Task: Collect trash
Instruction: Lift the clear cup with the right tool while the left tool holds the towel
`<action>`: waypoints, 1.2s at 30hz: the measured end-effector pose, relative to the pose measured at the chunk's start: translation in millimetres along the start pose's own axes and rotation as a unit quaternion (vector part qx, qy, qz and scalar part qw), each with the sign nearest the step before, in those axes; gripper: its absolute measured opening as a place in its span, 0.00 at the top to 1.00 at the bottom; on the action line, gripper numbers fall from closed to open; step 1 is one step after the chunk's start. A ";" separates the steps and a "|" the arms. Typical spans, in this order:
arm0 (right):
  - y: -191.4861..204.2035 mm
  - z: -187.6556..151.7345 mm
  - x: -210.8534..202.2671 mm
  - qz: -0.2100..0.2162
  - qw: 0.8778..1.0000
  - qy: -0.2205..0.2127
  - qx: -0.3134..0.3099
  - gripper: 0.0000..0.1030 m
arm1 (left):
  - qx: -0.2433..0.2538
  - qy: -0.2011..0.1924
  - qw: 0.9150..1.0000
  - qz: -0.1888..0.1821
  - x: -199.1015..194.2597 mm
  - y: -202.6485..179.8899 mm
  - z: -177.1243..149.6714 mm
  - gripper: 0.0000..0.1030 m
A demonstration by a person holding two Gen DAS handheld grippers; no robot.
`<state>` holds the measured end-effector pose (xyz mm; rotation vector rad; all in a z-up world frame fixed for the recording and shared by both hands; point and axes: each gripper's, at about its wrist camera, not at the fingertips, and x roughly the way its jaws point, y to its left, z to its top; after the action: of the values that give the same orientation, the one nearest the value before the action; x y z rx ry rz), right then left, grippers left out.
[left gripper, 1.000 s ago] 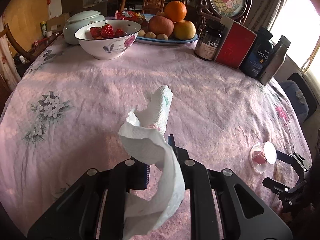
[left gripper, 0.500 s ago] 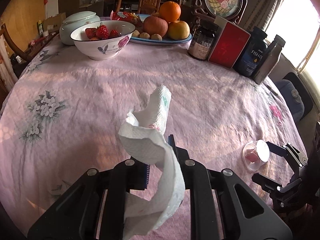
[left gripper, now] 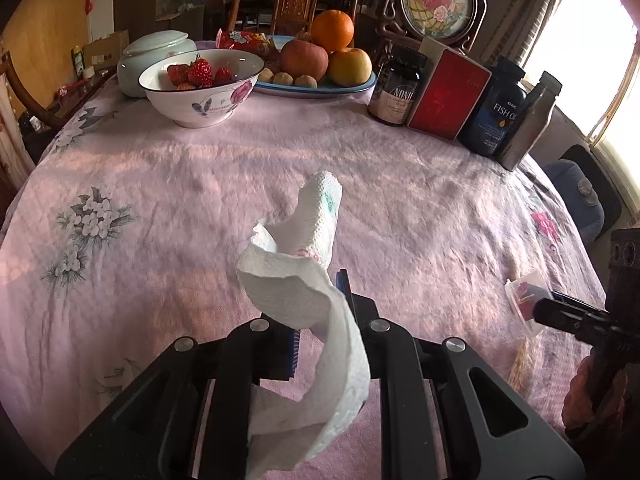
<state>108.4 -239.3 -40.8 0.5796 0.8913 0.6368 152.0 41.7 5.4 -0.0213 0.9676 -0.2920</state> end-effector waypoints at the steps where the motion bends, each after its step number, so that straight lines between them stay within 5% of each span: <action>1: -5.6 1.5 -4.3 0.038 0.999 -0.002 0.024 0.47 | 0.003 -0.005 1.000 0.000 -3.1 -1.9 -0.4 0.83; 6: -15.3 -2.7 -19.9 0.142 0.984 -0.033 0.098 0.47 | 0.024 -0.025 0.999 -0.003 -14.6 -14.2 -4.3 0.83; 12: 6.4 -28.4 -45.8 0.110 0.987 -0.073 0.097 0.47 | 0.057 -0.039 0.997 -0.015 -24.0 -34.0 -13.8 0.83; 16: 44.2 -57.9 -81.1 -0.038 0.992 -0.115 0.018 0.47 | 0.077 -0.050 0.995 -0.034 -34.9 -46.8 -24.5 0.83; 22: 77.6 -112.6 -115.8 -0.186 0.969 -0.153 -0.058 0.47 | 0.073 -0.048 0.991 -0.103 -57.4 -49.6 -51.3 0.83; 32: 72.0 -148.5 -136.9 -0.205 0.966 -0.141 -0.067 0.46 | 0.076 -0.038 0.989 -0.119 -79.6 -74.6 -96.6 0.83; 36: 69.6 -163.1 -127.8 -0.215 0.966 -0.117 -0.082 0.27 | 0.073 -0.038 0.990 -0.115 -80.3 -84.4 -111.1 0.83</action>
<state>-107.4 -252.0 -8.6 0.2879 0.7030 0.2373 -1.0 -6.5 19.3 -0.0099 0.8659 -0.5703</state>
